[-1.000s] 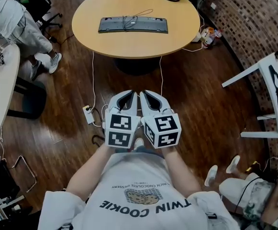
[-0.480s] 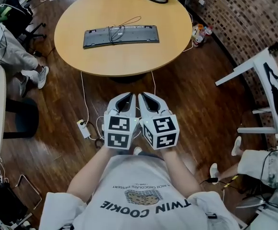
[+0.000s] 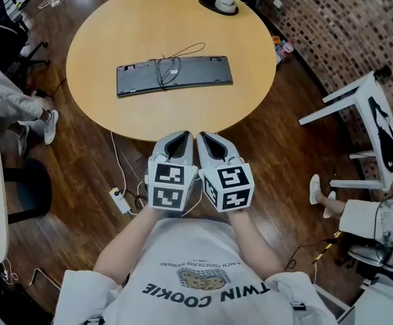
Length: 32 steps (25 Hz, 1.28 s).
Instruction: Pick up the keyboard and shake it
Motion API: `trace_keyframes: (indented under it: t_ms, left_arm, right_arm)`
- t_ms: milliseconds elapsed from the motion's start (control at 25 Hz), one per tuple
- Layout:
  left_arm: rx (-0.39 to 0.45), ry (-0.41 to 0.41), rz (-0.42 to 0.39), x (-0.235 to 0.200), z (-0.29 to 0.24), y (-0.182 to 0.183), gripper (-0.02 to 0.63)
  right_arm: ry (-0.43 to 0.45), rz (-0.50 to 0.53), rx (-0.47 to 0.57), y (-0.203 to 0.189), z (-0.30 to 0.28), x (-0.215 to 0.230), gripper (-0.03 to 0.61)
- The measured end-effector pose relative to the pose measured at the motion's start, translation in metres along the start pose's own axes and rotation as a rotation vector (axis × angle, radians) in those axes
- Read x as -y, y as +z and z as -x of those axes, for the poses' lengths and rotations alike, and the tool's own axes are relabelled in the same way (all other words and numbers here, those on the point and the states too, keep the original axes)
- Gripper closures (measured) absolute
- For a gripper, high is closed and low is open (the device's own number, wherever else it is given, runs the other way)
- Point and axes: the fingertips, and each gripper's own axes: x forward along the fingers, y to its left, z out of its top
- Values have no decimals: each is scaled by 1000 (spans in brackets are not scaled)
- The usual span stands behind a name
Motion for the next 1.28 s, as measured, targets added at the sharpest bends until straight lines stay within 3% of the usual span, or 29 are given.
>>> trace_keyframes:
  t_ms: [360,680,920,1280]
  left_arm:
    - [18,-12,32,-71,-27,27,606]
    - [10,27,80,-121,-58,31,606]
    - [-10,111,105,-170,-91,38,604]
    - [-114,283,190,-273,-133,33,561]
  right_arm:
    - [-10,14,-35,28,-63,-6,576]
    - [12,-17,-51,40,-104,25,575]
    - [35,-24,-96,50,-143,75,574]
    - [92,-133,-197,60,-203,174,547]
